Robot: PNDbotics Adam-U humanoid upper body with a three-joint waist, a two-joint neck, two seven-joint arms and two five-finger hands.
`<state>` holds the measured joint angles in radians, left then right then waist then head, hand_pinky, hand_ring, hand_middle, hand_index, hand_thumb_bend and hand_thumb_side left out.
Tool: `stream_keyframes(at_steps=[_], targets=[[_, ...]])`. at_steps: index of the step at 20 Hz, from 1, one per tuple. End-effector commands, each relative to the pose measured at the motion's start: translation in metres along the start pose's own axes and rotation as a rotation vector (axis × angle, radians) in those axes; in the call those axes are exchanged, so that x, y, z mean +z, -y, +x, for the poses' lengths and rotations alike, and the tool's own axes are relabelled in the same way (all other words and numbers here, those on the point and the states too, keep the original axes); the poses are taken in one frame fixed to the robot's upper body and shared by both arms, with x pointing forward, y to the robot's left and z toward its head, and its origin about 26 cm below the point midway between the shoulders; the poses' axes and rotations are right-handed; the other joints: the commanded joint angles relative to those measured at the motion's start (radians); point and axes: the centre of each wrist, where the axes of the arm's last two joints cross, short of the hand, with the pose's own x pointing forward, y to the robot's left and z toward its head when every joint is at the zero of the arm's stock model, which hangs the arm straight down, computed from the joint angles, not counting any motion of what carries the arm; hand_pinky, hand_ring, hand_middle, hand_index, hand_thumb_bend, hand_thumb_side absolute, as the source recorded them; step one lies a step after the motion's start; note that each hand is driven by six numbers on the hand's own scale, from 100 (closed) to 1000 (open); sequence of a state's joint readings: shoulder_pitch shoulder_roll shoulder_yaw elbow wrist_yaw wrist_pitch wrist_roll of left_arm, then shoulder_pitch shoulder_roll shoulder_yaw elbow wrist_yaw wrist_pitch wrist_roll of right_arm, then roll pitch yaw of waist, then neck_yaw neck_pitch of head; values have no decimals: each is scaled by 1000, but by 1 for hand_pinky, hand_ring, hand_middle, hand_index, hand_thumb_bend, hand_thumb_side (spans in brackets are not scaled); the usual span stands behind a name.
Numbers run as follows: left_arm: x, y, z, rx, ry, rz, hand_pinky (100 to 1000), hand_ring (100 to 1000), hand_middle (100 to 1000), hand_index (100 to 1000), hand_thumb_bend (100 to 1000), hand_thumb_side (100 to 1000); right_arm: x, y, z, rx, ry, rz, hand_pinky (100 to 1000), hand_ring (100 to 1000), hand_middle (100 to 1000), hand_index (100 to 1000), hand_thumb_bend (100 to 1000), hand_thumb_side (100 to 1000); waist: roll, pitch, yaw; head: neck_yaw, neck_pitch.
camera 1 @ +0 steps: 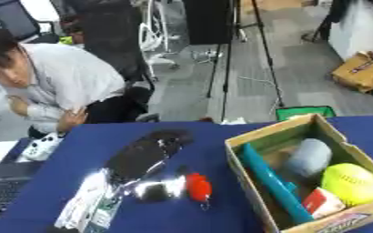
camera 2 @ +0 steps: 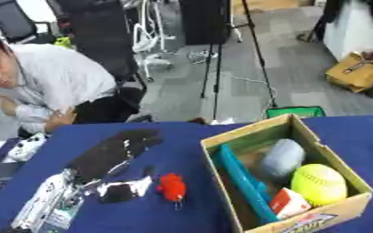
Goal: Pick up objects on the table and place them in the box.
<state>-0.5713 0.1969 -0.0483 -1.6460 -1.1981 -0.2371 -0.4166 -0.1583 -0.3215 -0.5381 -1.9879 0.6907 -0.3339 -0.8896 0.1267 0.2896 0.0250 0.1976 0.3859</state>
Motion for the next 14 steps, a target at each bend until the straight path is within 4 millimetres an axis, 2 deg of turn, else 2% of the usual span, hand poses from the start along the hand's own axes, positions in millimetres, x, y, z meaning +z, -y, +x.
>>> stream_keyframes(at_steps=[1, 2, 6, 11, 13, 14], targets=[[-4, -8, 7, -11, -23, -96, 1000, 1000, 1000, 1000, 100, 740, -11, 0, 1, -22, 41, -29, 724, 678, 575, 588, 100, 610, -8, -21, 1, -3, -4], [-6, -10, 10, -15, -26, -138, 1000, 1000, 1000, 1000, 100, 779, -11, 0, 1, -24, 40, -29, 724, 678, 575, 588, 100, 610, -8, -20, 0, -5, -5], [-8, -16, 15, -30, -44, -251, 1000, 1000, 1000, 1000, 100, 814, -11, 0, 1, -26, 41, -29, 724, 678, 575, 586, 100, 611, -9, -17, -2, -10, -11], [-9, -18, 17, -18, -54, -283, 1000, 1000, 1000, 1000, 100, 859, -10, -1, 2, -26, 40, -29, 724, 678, 575, 586, 100, 611, -9, -15, -3, -10, -14], [-9, -18, 17, -6, -48, -279, 1000, 1000, 1000, 1000, 100, 1000, -10, -1, 2, -26, 39, -29, 724, 678, 575, 586, 100, 611, -10, -15, -4, -11, -15], [-10, -18, 17, 1, -47, -273, 1000, 1000, 1000, 1000, 100, 1000, -10, 0, 2, -25, 39, -29, 724, 678, 575, 586, 100, 610, -9, -15, -4, -10, -15]])
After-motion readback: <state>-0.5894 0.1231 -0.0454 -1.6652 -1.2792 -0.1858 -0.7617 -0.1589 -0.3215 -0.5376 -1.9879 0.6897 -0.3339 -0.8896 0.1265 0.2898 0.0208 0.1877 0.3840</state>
